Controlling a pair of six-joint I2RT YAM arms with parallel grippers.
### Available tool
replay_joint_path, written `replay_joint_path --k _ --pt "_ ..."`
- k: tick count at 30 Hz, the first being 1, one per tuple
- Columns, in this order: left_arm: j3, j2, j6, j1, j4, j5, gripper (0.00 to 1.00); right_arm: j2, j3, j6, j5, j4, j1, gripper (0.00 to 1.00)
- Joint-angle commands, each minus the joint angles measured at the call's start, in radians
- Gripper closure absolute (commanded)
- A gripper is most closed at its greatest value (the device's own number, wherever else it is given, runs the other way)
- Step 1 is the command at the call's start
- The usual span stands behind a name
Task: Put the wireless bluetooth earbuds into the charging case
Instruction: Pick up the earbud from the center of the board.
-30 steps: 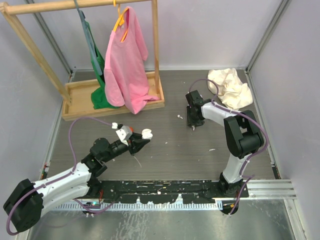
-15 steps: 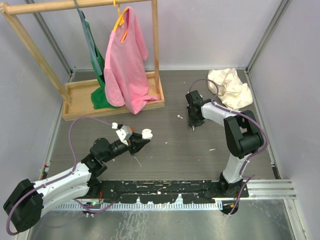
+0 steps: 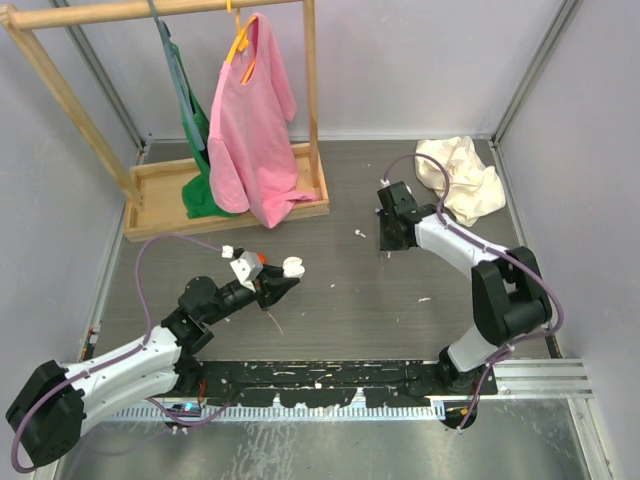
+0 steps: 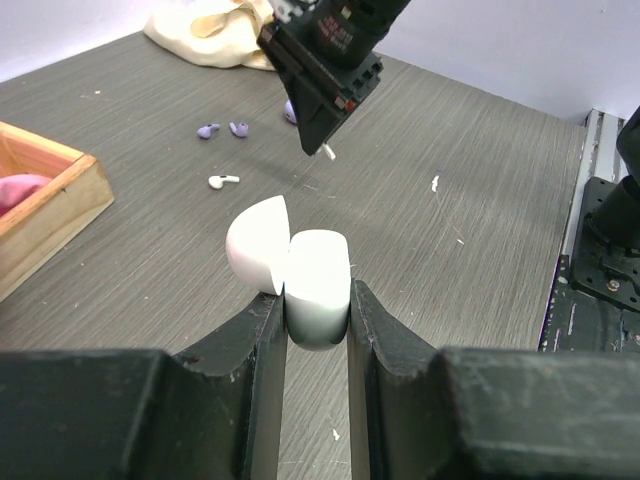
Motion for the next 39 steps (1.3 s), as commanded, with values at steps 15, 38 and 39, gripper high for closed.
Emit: replay_joint_path --k 15,38,39 --pt "-0.037 -0.07 0.029 -0.005 0.098 -0.002 1.0 -0.367 -0.007 -0.012 0.165 0.14 0.332 0.76" --pt "-0.061 -0.083 0.049 -0.004 0.146 0.03 1.0 -0.547 -0.191 -0.147 0.133 0.646 0.701 0.77" --pt "-0.061 -0.085 0.049 -0.004 0.146 0.03 1.0 -0.546 -0.199 -0.15 0.127 0.67 0.711 0.77"
